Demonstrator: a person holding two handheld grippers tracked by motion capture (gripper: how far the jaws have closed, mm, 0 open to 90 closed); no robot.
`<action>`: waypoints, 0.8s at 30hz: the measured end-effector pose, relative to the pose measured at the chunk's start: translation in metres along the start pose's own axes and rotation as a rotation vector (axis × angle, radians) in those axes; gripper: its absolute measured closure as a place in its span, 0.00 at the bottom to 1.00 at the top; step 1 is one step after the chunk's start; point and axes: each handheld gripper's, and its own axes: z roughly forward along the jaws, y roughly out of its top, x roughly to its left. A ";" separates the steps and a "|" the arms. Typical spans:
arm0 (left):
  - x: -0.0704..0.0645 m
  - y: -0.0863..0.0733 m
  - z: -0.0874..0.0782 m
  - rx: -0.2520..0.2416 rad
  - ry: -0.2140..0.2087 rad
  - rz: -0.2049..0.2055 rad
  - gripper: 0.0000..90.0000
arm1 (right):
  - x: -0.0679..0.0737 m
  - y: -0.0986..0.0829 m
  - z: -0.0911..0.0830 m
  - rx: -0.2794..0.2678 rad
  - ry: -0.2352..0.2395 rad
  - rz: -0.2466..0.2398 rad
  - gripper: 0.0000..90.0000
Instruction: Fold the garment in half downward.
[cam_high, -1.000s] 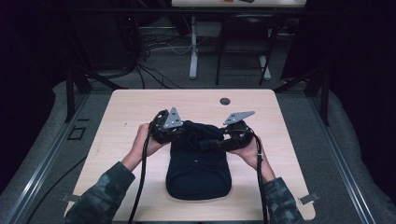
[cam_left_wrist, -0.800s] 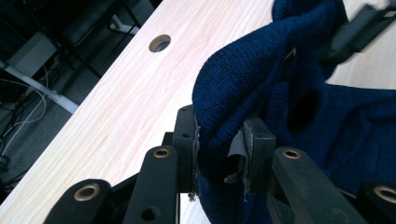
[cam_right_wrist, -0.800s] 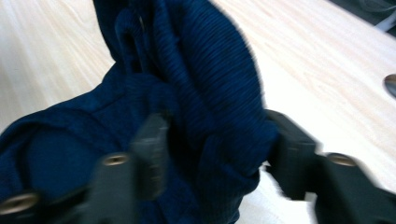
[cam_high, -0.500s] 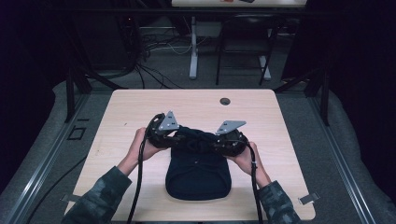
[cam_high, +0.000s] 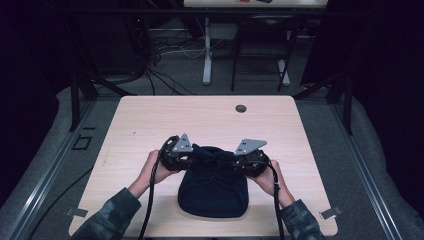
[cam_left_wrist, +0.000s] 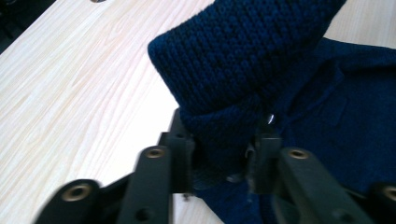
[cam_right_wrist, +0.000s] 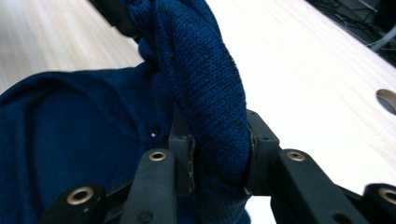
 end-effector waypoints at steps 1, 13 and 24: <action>-0.001 -0.001 0.000 -0.003 -0.006 -0.001 0.82 | 0.001 -0.002 -0.001 0.003 -0.001 0.003 0.76; -0.018 -0.010 -0.001 0.003 -0.004 0.041 0.84 | 0.020 -0.017 -0.003 0.024 0.024 -0.008 0.73; -0.031 -0.025 0.006 0.047 -0.072 0.038 0.80 | 0.036 -0.032 0.002 0.073 0.049 -0.050 0.71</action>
